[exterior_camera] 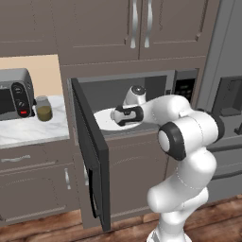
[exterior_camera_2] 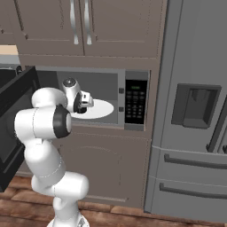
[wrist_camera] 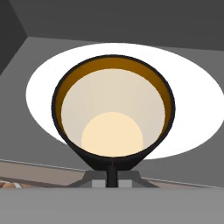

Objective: Pick the mug from the counter and place it inside the microwave. Then close the microwave.

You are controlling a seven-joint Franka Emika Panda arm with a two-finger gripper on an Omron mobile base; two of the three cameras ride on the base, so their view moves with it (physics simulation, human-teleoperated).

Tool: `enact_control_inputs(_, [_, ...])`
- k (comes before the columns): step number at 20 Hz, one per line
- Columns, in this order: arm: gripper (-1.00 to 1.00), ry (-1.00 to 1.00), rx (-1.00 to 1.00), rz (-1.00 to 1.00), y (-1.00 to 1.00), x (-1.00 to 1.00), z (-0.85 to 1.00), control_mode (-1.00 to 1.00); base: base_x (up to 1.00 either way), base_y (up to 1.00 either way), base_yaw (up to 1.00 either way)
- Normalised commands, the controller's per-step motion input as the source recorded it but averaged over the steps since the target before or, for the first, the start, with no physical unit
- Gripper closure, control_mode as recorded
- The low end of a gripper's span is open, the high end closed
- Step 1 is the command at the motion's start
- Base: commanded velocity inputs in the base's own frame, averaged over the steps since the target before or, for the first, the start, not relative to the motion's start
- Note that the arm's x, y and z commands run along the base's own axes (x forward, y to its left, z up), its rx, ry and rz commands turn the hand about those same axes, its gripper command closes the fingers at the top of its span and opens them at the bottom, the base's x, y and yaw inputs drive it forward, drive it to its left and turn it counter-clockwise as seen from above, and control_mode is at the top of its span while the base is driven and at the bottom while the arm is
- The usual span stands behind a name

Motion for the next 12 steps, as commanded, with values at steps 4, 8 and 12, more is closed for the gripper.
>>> enact_control_inputs(4, [1.00,0.00,-0.01,0.00,0.00,0.09,-0.17,-1.00,0.00,0.00,0.00])
enact_control_inputs(8, [1.00,0.00,-0.01,0.00,0.00,0.15,-0.11,-1.00,0.00,0.00,0.00])
enact_control_inputs(12, [1.00,0.00,-0.01,0.00,0.00,0.15,-0.09,-1.00,0.00,0.00,0.00])
